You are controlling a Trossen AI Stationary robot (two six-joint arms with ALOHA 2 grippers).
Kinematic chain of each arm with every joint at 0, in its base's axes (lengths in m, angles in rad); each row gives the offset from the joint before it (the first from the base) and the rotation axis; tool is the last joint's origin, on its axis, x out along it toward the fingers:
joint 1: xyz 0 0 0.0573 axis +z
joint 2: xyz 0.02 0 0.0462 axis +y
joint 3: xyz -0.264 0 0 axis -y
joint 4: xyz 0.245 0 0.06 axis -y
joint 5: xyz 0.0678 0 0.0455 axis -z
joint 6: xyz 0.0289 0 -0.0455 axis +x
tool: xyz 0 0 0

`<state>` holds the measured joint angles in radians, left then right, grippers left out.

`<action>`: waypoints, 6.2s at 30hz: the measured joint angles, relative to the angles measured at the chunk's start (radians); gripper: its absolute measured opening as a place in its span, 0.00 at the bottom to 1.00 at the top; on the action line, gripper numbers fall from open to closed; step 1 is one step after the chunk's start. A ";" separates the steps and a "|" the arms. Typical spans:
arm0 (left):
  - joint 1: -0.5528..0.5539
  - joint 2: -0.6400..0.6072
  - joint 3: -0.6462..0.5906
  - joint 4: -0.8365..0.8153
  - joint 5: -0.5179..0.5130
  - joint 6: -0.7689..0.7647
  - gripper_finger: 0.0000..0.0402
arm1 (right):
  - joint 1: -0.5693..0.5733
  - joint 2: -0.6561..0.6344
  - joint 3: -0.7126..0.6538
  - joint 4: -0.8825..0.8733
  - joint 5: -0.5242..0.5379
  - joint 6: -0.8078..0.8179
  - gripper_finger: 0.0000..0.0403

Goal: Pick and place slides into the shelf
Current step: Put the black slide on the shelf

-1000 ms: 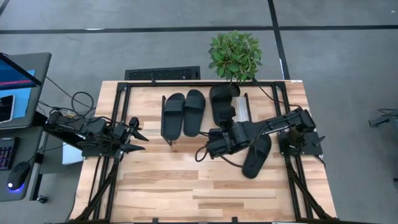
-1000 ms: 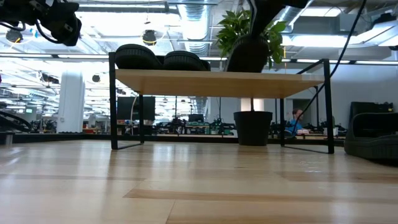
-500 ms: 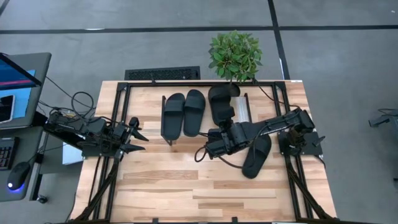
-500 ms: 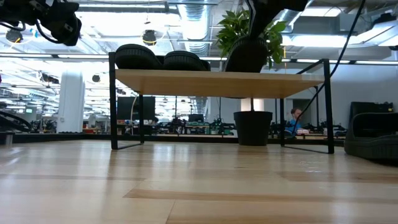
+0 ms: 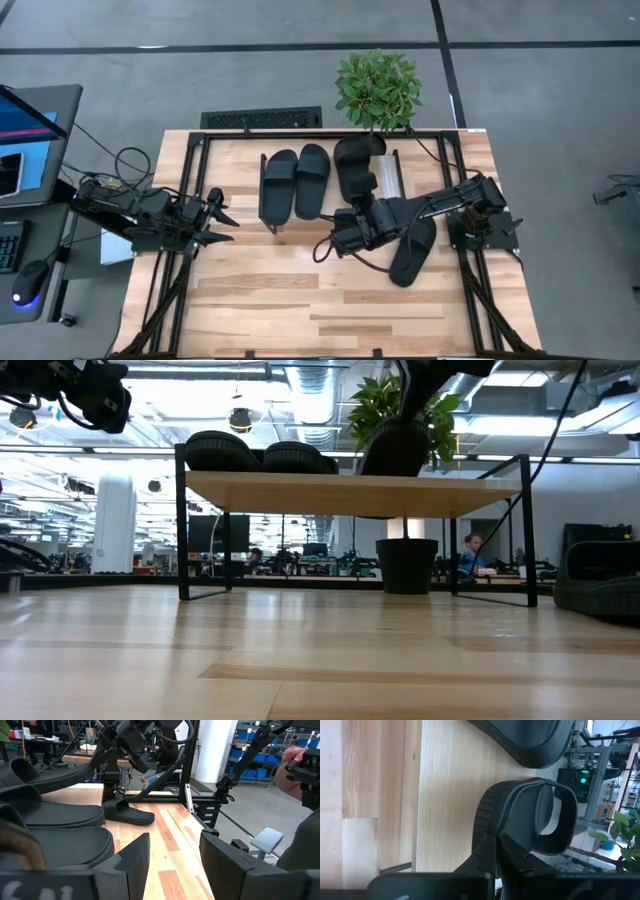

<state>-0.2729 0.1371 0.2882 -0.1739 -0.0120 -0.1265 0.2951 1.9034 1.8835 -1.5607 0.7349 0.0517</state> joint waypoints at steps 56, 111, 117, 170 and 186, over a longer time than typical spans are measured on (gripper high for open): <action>0.000 0.000 0.000 -0.001 0.001 0.002 0.40 | 0.025 0.244 0.259 -0.010 -0.175 -0.105 0.00; 0.000 0.000 0.000 -0.025 0.005 -0.007 0.40 | 0.163 -0.343 -0.010 -0.010 0.005 0.407 0.33; 0.000 0.000 0.000 -0.025 0.005 -0.016 0.40 | 0.128 -0.521 -0.358 -0.012 -0.221 0.599 0.32; 0.000 0.000 0.000 0.007 -0.026 0.008 0.40 | 0.289 -0.260 -0.830 0.155 -0.501 1.072 0.61; 0.000 0.000 0.000 0.007 -0.024 -0.001 0.40 | 0.235 -0.260 -0.990 0.219 -0.543 1.047 0.44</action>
<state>-0.2727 0.1371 0.2878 -0.1669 -0.0364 -0.1276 0.5298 1.6436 0.8938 -1.3414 0.1922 1.0988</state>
